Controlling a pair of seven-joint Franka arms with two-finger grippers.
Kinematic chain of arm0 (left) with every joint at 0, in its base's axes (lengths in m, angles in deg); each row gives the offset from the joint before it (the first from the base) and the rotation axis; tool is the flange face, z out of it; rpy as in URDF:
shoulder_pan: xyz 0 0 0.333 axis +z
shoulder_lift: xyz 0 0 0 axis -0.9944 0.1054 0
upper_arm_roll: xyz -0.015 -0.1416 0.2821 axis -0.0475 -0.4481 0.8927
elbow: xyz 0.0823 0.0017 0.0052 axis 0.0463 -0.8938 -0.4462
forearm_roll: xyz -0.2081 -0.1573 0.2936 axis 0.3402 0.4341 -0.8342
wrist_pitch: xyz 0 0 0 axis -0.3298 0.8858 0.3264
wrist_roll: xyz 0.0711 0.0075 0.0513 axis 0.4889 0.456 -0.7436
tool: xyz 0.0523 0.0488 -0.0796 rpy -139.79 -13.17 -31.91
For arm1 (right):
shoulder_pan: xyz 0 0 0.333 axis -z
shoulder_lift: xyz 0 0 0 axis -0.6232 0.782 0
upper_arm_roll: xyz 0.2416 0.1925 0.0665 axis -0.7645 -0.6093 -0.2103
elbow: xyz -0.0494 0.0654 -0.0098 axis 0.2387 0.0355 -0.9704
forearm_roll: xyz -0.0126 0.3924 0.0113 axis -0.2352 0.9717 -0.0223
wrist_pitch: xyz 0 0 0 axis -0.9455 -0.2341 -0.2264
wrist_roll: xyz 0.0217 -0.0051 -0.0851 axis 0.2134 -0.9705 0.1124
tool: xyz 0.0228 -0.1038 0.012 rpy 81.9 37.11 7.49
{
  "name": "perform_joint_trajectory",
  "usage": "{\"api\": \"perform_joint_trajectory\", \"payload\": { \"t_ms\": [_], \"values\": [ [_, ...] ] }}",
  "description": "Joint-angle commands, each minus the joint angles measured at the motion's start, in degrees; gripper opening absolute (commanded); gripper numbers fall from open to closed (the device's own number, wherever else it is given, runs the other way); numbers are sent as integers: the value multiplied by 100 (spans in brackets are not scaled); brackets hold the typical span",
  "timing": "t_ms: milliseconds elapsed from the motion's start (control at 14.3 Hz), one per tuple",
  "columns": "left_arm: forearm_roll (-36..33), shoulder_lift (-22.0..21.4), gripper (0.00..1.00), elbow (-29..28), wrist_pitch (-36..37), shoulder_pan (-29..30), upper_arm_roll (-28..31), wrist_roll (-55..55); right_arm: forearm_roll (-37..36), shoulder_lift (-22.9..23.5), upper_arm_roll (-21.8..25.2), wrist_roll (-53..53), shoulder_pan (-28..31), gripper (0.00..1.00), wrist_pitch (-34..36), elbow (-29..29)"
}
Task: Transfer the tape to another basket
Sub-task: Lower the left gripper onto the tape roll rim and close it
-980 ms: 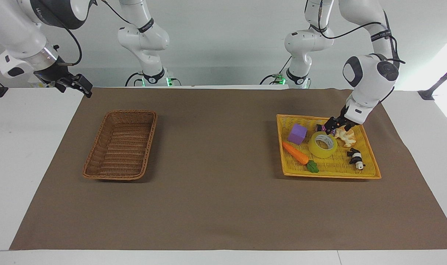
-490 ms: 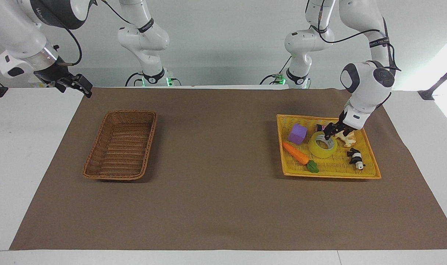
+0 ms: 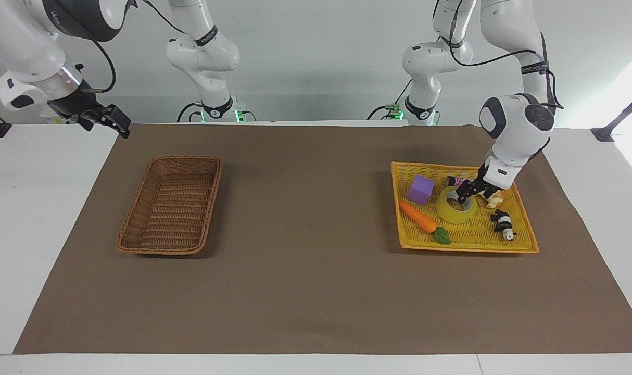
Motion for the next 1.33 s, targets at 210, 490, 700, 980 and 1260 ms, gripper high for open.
{"api": "perform_joint_trajectory", "payload": {
  "t_ms": [210, 490, 700, 980, 1260],
  "values": [
    [-102, -20, 94, -51, -95, 20, -22, -50, -14, -104, -18, 11, 9, 100, 2, -107],
    [-102, 76, 93, -59, -77, 20, -22, -50, -14, -104, -18, 11, 9, 100, 2, -107],
    [-102, 155, 88, -59, -129, 20, -31, -41, -14, -104, -18, 11, 9, 100, 2, -107],
    [-102, 288, 73, -51, -156, -6, -22, -58, -6, -104, -18, 11, 9, 100, 2, -107],
    [-102, 411, 48, -51, -270, -15, -31, -85, -14, -104, -18, 11, 9, 100, 2, -107]
  ]
}}
